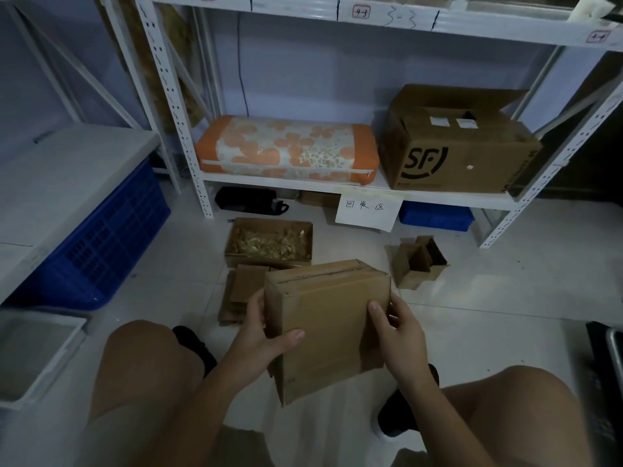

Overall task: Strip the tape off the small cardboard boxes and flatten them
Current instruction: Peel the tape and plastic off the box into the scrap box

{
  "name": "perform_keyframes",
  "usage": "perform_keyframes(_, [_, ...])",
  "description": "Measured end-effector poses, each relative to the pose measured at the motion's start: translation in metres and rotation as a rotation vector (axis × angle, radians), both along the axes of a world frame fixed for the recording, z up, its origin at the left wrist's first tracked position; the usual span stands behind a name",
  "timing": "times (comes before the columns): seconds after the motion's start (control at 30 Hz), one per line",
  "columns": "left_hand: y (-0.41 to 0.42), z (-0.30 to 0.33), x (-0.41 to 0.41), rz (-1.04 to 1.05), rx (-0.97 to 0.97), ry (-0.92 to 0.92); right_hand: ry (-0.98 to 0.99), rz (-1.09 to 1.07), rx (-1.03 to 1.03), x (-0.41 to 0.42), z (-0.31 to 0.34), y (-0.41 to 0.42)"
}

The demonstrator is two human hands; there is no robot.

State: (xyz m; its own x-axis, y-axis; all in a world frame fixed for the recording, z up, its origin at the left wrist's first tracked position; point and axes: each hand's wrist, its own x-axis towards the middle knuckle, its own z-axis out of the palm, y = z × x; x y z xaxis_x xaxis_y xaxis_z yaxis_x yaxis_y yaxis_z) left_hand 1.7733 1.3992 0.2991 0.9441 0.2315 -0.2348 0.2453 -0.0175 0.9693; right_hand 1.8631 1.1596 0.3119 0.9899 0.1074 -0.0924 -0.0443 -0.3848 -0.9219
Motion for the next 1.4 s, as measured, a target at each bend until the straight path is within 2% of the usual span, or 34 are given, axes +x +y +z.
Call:
perform_keyframes(0.07, [-0.004, 0.003, 0.002, 0.078, 0.013, -0.001, 0.020, -0.006, -0.038, 0.002, 0.000, 0.004])
perform_keyframes(0.2, [-0.017, 0.005, 0.008, 0.237, 0.087, 0.019, -0.128, 0.006, -0.139, -0.014, 0.014, 0.019])
perform_keyframes(0.27, [-0.023, 0.004, 0.011, 0.298, 0.127, 0.028, -0.139, 0.169, -0.117, -0.026, 0.019, 0.029])
perform_keyframes(0.37, [-0.032, 0.002, 0.014, 0.326, 0.166, 0.043, -0.051, 0.463, -0.121, -0.038, 0.012, 0.043])
perform_keyframes(0.47, [-0.036, -0.002, 0.011, 0.239, 0.108, 0.032, 0.027, 0.500, -0.110, -0.036, -0.002, 0.050])
perform_keyframes(0.57, [-0.035, -0.008, 0.007, 0.135, 0.101, 0.011, 0.036, 0.435, 0.020, -0.026, -0.011, 0.046])
perform_keyframes(0.73, [-0.030, -0.006, 0.011, 0.118, 0.165, -0.058, 0.014, 0.380, 0.148, -0.017, -0.006, 0.025])
perform_keyframes(0.83, [-0.023, -0.010, 0.012, 0.142, 0.119, -0.058, 0.033, 0.422, 0.182, -0.017, 0.000, 0.016])
perform_keyframes(1.13, [-0.028, -0.001, 0.007, -0.049, -0.105, -0.036, 0.044, 0.456, 0.212, -0.027, 0.008, 0.013])
perform_keyframes(1.4, [-0.033, -0.004, 0.004, -0.120, -0.133, 0.021, 0.048, 0.457, 0.129, -0.024, 0.010, 0.009])
